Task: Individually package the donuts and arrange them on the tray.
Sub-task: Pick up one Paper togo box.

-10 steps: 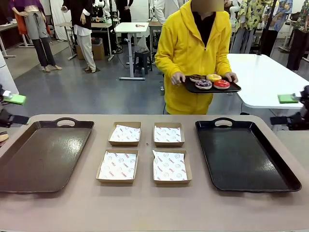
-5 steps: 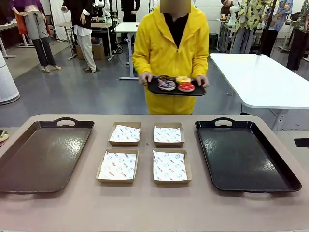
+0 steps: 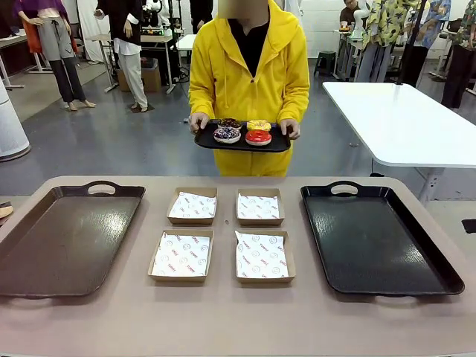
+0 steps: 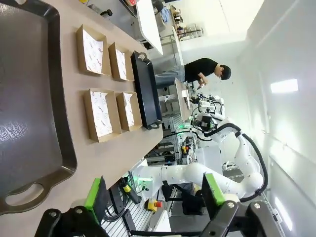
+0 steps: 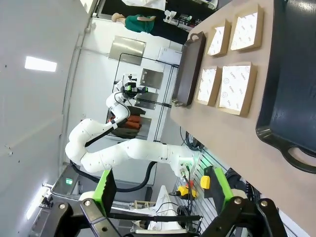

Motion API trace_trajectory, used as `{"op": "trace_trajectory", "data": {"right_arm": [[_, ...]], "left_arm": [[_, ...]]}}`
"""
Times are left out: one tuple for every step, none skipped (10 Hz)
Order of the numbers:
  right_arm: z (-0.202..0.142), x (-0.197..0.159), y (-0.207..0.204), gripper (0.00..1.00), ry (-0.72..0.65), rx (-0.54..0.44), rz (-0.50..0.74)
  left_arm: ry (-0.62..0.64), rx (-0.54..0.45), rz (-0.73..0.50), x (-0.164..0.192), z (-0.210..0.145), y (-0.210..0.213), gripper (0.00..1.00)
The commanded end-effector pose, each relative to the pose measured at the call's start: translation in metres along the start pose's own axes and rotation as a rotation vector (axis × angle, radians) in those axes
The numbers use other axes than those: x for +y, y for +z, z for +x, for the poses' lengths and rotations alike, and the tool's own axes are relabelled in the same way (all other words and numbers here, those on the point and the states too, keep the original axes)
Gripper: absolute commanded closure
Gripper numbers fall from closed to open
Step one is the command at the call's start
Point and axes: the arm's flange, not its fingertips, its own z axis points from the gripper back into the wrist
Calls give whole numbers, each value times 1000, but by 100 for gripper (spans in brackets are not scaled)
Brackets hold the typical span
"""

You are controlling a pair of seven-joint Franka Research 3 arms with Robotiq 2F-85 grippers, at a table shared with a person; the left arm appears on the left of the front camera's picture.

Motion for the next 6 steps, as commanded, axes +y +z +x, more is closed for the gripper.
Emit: {"op": "trace_trajectory", "data": {"right_arm": [[2,0,-1,0,3,-4,16],[2,0,-1,0,3,-4,16],[2,0,-1,0,3,-4,16],[2,0,-1,0,3,-4,16],[2,0,-1,0,3,-4,16],[2,0,-1,0,3,-4,16]], "left_arm": [[-2,3,-13,0,0,-1,0],[-2,3,-13,0,0,-1,0],[-2,3,-13,0,0,-1,0],[-2,3,-13,0,0,-1,0],[-2,3,-13,0,0,-1,0],[-2,3,-13,0,0,-1,0]]}}
